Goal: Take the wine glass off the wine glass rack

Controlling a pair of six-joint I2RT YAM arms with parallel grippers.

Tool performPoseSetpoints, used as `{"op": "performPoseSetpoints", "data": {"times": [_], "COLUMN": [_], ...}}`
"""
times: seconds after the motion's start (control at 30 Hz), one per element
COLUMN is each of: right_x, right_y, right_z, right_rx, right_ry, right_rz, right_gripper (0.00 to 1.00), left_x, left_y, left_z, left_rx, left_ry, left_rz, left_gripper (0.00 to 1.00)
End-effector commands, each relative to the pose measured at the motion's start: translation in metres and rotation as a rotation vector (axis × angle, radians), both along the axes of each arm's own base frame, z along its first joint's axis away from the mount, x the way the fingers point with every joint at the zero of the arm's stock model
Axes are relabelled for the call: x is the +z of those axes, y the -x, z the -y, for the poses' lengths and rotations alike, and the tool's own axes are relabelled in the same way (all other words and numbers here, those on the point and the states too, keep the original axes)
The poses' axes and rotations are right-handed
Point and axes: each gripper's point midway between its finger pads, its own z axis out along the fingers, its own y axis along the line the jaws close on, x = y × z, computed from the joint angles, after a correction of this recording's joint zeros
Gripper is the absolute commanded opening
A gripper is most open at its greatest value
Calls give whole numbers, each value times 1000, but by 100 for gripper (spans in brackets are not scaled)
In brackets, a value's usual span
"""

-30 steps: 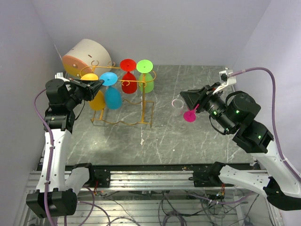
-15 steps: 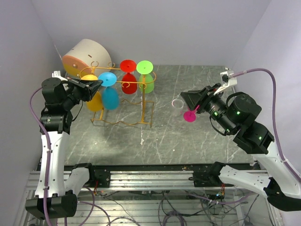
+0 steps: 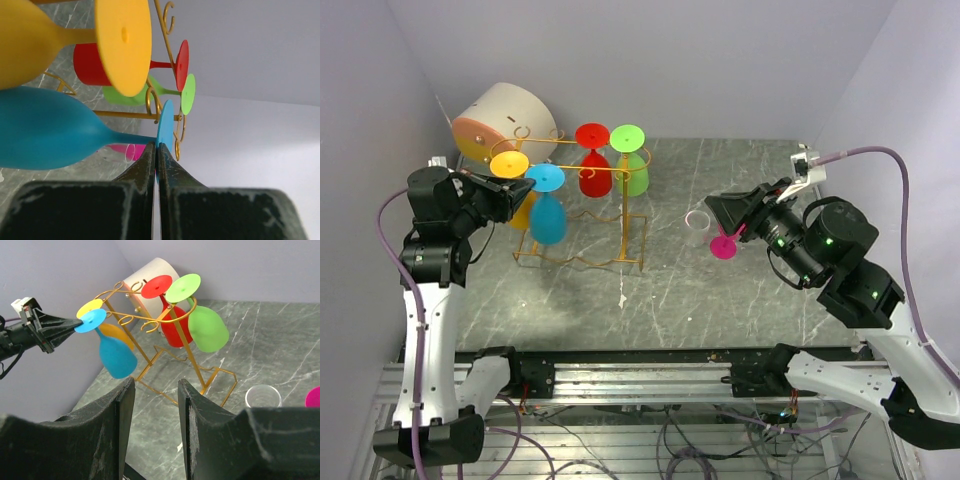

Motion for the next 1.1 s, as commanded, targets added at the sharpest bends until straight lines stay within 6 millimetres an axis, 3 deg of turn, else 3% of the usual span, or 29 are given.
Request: {"op": "performPoseSetpoints", "data": {"times": [0.0,0.17,0.37,0.67,0.77,1.07], "right_x": [2,1,8,19,22,27], "right_y": [1,2,12,44,51,54], "right_z": [-2,-4,-13,-58,-71,-95], "right_rx": [6,19,91,393,470,574], "right_ry": [-20,-27,-55,-77,-96,-195], "right_rz": [5,-4,-7,-30,-37,-11], "right_gripper": [40,40,41,46,48,69], "left_x": [26,43,74,132,140,173], "left_y": [13,25,52,113,134,199], "left_z": [1,5,17,31,37,39], "left_rx": [5,-6,-56,-156,-203,-227], "left_ry": [-10,40,168,256,317,448], "left_rz": [75,135,266,451,461,523], "left_gripper": [7,7,7,7,7,7]}}
